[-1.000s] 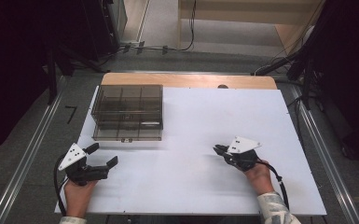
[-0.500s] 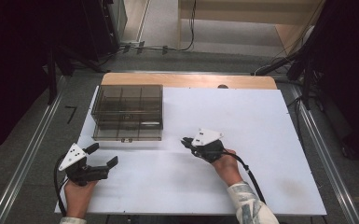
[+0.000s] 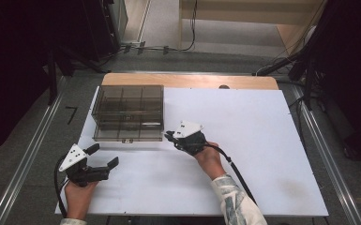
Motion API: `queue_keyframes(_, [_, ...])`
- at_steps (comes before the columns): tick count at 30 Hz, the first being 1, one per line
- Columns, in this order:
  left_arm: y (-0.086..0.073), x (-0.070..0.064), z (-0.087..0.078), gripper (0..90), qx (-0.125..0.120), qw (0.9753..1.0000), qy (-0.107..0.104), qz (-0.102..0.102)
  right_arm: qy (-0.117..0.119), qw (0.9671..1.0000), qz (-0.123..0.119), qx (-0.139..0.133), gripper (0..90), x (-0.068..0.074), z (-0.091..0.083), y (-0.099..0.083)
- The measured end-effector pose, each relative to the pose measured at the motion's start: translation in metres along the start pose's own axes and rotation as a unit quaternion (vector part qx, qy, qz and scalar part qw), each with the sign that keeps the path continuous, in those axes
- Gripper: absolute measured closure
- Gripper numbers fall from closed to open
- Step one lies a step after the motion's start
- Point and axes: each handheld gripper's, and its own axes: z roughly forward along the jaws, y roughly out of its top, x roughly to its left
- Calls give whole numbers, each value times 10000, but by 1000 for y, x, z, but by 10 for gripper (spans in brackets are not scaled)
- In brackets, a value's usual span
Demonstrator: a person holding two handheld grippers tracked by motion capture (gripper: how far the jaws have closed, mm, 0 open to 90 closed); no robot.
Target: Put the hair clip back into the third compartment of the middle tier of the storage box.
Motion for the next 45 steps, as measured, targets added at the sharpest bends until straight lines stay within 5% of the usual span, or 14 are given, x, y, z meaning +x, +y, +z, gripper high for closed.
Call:
queue_keyframes(15, [0, -1, 0, 33, -12, 10000, 14, 29, 164, 9995, 16, -265, 810, 2, 35, 36])
queue_keyframes(31, [0, -1, 0, 33, -11, 10000, -5, 24, 178, 9997, 103, 111, 810, 1, 68, 42])
queue_keyframes(45, [0, -1, 0, 33, -14, 10000, -12, 25, 205, 9992, 188, 298, 804, 0, 75, 39])
